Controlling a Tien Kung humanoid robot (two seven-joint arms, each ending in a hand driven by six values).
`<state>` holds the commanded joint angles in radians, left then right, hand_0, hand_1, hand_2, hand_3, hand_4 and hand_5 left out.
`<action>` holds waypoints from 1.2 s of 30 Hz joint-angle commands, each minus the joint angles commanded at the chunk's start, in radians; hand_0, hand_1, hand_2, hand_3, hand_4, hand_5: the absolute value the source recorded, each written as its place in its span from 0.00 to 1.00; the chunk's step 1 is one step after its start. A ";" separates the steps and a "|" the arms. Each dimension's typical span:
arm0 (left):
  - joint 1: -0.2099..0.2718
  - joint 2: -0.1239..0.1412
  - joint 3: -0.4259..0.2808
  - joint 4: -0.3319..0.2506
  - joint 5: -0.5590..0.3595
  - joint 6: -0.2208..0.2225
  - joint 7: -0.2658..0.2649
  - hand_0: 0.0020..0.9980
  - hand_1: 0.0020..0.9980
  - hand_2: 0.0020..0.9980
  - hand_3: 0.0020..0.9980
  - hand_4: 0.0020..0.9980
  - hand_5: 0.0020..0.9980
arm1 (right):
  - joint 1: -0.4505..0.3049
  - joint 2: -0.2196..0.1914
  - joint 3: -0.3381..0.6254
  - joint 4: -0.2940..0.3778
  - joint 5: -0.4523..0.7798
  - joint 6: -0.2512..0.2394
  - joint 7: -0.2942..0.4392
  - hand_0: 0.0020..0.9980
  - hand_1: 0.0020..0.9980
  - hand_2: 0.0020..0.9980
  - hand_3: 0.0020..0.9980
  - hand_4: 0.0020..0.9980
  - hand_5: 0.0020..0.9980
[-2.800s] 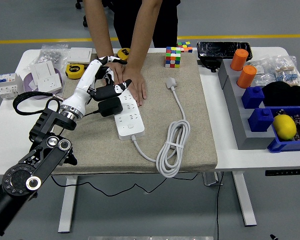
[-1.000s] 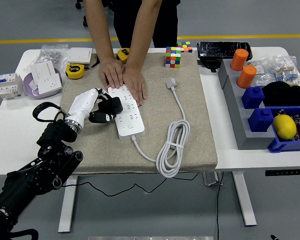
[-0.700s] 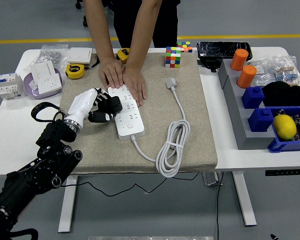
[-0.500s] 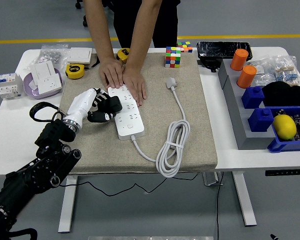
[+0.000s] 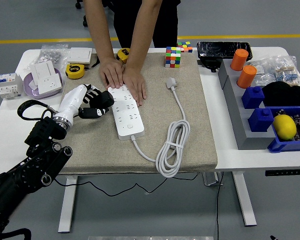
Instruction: Pick up the plug,place it near the board,insert it into the board,press the button
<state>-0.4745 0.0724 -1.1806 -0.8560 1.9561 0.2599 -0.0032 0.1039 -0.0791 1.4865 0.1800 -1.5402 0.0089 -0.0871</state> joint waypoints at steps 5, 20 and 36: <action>0.009 0.026 -0.016 -0.002 0.033 -0.012 0.010 0.48 0.54 0.42 0.44 0.50 0.11 | -0.003 -0.001 0.005 0.000 -0.004 0.000 -0.002 0.83 0.75 0.75 0.78 1.00 0.94; 0.018 0.024 -0.007 0.037 0.076 -0.040 0.006 0.66 0.69 0.54 0.53 0.83 0.39 | -0.003 -0.001 0.003 0.000 -0.003 0.000 -0.003 0.83 0.75 0.75 0.78 1.00 0.94; 0.036 0.048 -0.042 -0.023 0.041 -0.134 0.052 1.00 1.00 0.99 0.89 1.00 1.00 | 0.001 -0.001 0.000 0.000 0.005 -0.001 -0.001 0.83 0.74 0.75 0.78 1.00 0.94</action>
<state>-0.4381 0.1205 -1.2229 -0.8787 1.9975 0.1260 0.0492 0.1047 -0.0799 1.4863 0.1800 -1.5348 0.0076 -0.0878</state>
